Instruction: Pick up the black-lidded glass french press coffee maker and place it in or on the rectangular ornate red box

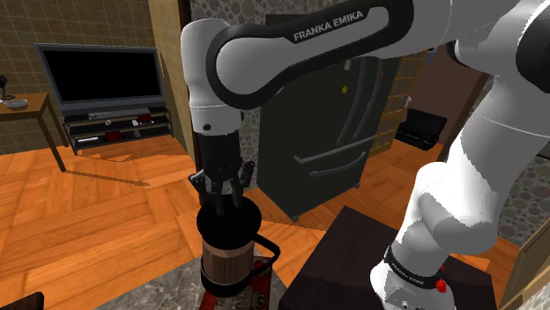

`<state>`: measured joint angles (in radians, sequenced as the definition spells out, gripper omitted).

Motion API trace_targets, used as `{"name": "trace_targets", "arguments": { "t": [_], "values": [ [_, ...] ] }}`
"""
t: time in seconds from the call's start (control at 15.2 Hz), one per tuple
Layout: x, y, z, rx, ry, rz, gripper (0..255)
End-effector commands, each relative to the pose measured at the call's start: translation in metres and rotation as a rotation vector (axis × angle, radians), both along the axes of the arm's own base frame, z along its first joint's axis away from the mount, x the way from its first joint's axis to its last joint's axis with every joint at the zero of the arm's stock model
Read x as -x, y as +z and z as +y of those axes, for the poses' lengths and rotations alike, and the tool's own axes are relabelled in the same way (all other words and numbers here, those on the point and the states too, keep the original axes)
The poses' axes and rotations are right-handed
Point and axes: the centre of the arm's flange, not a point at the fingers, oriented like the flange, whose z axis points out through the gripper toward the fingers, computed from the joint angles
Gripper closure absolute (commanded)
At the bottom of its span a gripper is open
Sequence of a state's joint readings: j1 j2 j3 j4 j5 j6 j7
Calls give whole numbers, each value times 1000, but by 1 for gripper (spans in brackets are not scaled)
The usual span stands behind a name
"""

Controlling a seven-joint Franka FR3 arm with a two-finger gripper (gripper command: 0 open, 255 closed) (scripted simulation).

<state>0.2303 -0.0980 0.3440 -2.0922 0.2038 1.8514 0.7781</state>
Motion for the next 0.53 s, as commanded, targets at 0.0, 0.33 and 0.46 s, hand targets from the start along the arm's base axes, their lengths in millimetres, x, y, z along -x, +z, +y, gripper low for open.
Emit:
{"name": "trace_targets", "arguments": {
  "t": [0.0,0.33,0.46],
  "values": [
    [-1,-9,1,-2,0,-3,255],
    [-1,-36,1,-2,0,-3,255],
    [-1,-46,1,-2,0,-3,255]
  ]
}}
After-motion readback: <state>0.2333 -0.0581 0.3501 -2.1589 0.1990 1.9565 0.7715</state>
